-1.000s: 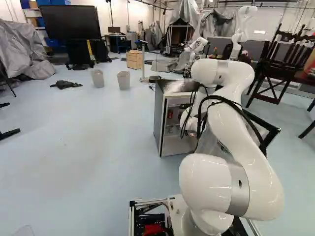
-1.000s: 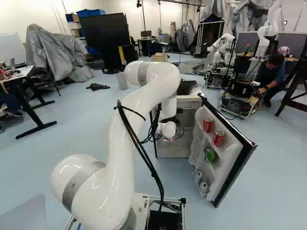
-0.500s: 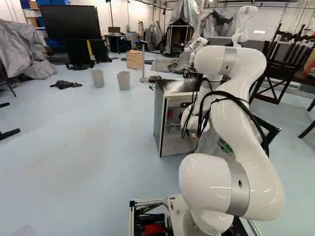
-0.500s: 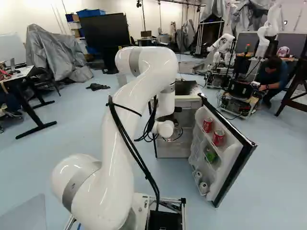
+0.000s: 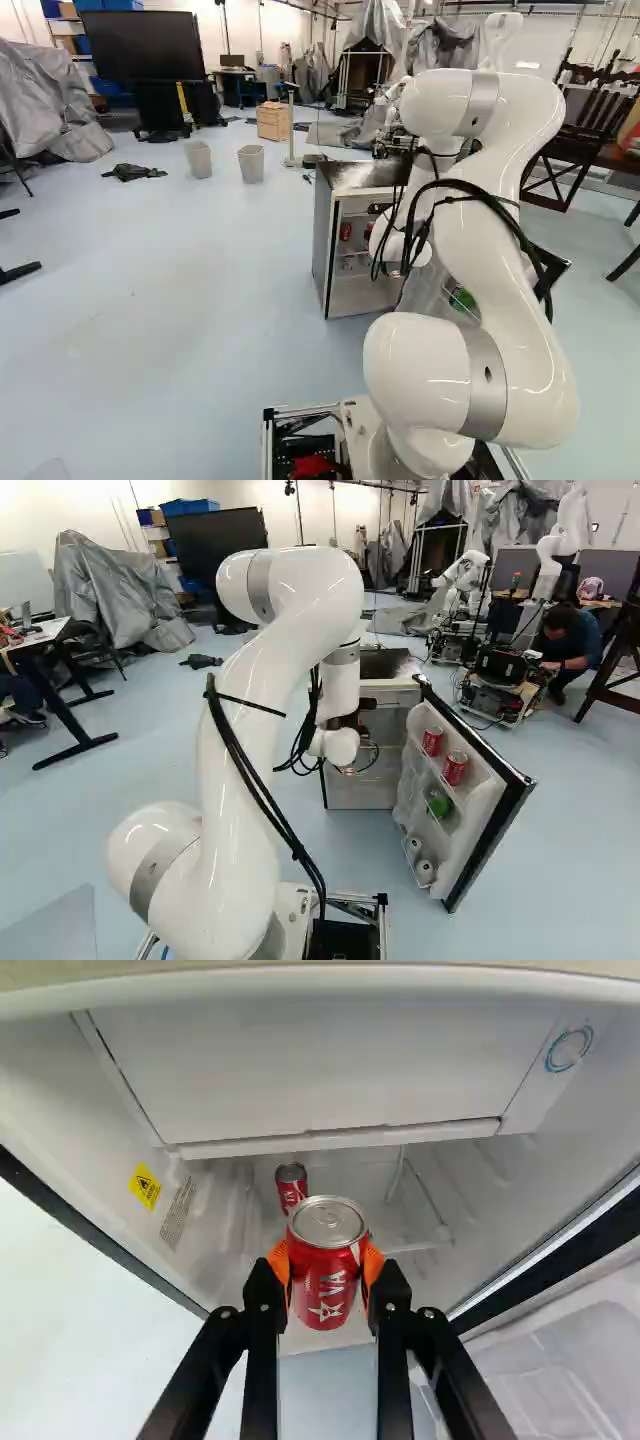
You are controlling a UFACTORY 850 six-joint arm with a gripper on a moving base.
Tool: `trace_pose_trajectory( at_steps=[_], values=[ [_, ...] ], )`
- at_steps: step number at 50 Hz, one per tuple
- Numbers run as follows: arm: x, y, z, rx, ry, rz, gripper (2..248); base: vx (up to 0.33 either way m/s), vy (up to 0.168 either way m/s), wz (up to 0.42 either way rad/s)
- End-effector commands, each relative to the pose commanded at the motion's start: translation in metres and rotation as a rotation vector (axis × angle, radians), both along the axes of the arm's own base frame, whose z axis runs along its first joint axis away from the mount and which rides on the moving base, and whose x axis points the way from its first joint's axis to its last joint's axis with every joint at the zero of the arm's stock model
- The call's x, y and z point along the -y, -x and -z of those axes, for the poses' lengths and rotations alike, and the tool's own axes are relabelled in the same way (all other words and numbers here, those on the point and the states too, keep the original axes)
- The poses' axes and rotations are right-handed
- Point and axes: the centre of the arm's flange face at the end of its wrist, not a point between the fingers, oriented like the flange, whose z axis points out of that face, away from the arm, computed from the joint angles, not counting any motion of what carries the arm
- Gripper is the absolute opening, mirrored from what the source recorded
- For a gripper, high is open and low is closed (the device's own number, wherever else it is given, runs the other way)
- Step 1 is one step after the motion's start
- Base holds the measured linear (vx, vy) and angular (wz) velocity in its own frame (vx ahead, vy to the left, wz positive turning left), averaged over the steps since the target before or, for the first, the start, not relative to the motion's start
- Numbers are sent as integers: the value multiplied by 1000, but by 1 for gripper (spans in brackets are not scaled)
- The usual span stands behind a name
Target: Grab a drink from the fridge
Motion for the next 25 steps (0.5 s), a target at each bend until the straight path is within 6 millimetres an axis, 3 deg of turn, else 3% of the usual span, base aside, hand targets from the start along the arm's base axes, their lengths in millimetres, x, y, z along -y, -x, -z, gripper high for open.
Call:
trace_pose_trajectory(
  at_steps=[25],
  values=[
    [-2,6,-31,37,14,0,92,0,0,0]
  ],
)
